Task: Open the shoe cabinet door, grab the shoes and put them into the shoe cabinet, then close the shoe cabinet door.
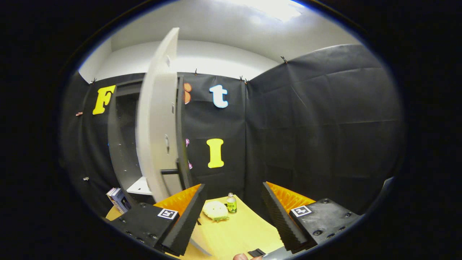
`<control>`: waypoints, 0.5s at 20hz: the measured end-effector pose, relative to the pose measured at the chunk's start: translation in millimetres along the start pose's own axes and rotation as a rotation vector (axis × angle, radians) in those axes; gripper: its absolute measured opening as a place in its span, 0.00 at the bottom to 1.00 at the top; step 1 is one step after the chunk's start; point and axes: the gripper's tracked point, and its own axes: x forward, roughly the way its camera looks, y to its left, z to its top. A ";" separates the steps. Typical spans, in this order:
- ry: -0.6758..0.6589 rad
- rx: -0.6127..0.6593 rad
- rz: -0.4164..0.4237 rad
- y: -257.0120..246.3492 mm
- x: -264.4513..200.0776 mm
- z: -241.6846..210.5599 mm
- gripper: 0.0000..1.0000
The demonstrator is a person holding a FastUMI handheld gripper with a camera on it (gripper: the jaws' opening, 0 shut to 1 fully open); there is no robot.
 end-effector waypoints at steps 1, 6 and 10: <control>0.005 0.012 0.002 -0.7 1.3 -3.1 0.98; 0.042 -0.034 0.040 5.8 17.7 -20.9 0.98; 0.043 -0.016 0.043 21.6 16.7 -23.1 0.96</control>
